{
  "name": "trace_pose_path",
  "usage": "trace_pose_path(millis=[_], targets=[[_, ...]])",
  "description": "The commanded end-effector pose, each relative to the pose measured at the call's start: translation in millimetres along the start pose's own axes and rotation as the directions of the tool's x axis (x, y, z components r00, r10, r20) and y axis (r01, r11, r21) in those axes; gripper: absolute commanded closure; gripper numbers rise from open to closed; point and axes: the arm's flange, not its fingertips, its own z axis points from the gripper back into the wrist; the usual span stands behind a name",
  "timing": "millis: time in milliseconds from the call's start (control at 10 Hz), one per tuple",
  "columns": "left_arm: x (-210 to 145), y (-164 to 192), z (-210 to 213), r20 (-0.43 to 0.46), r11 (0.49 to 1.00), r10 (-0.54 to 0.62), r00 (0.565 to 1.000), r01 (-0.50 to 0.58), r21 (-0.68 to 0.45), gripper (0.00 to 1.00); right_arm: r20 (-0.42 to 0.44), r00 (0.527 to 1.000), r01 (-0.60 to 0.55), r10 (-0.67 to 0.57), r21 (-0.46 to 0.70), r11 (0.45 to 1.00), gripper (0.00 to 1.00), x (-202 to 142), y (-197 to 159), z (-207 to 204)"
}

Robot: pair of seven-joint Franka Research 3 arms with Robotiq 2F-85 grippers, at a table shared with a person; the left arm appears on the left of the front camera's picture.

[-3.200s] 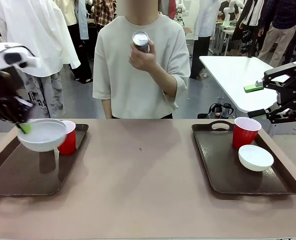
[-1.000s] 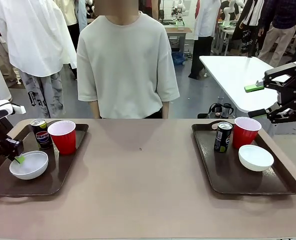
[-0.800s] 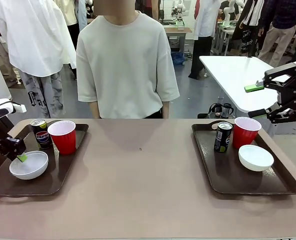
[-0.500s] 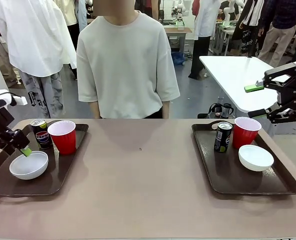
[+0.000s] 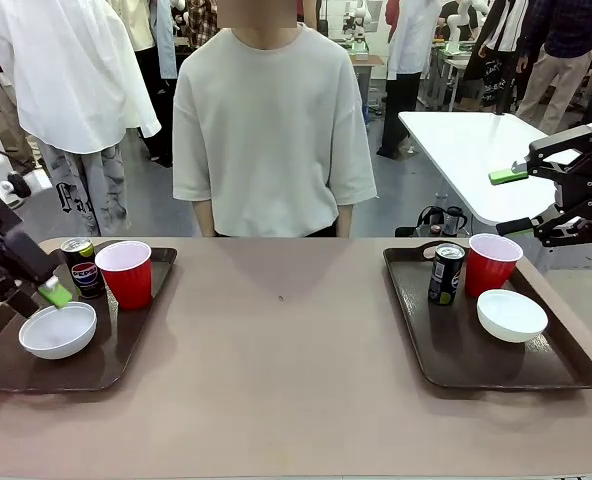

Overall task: Prepare tableware on both trays.
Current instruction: Pick up a Picnic Bowl from the table and place it on a Handle tray.

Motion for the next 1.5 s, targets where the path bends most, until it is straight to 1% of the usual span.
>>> trace_pose_path(millis=[0, 200, 300, 400, 500, 600, 700, 800, 1400], targets=[[4.8, -0.1, 34.3, 0.115, 0.948, 0.171, 0.978, -0.132, -0.291, 0.17, -0.011, 1.000, -0.018, 0.018, -0.003, 1.000, 0.24, 1.3, -2.1, 0.3], [1.7, 19.4, 49.9, 0.169, 0.858, 0.256, 0.952, -0.143, -0.494, 0.17, -0.011, 1.000, -0.018, 0.018, -0.003, 1.000, 0.24, 1.3, -2.1, 0.3], [-2.8, 31.8, 55.3, 0.184, 0.818, 0.295, 0.938, -0.148, -0.557, 0.17, -0.011, 1.000, -0.018, 0.018, -0.003, 1.000, 0.24, 1.3, -2.1, 0.3], [-7.8, 44.8, 61.4, 0.210, 0.772, 0.326, 0.922, -0.131, -0.622, 0.17, -0.011, 1.000, -0.018, 0.018, -0.003, 1.000, 0.24, 1.3, -2.1, 0.3], [-14.0, 55.7, 69.7, 0.211, 0.735, 0.340, 0.916, -0.119, -0.668, 0.17, -0.011, 1.000, -0.018, 0.018, -0.003, 1.000, 0.24, 1.3, -2.1, 0.3], [-19.1, 63.2, 80.4, 0.196, 0.719, 0.330, 0.923, -0.111, -0.686, 0.17, -0.011, 1.000, -0.018, 0.018, -0.003, 1.000, 0.24, 1.3, -2.1, 0.3], [-25.7, 67.6, 87.6, 0.166, 0.728, 0.280, 0.945, -0.096, -0.679, 0.17, -0.011, 1.000, -0.018, 0.018, -0.003, 1.000, 0.24, 1.3, -2.1, 0.3], [-17.0, 57.1, 77.1, 0.194, 0.737, 0.363, 0.912, -0.153, -0.658, 0.17, -0.011, 1.000, -0.018, 0.018, -0.003, 1.000, 0.24, 1.3, -2.1, 0.3], [-17.0, 57.1, 77.1, 0.194, 0.737, 0.363, 0.912, -0.153, -0.658, 0.17, -0.011, 1.000, -0.018, 0.018, -0.003, 1.000, 0.24, 1.3, -2.1, 0.3]])
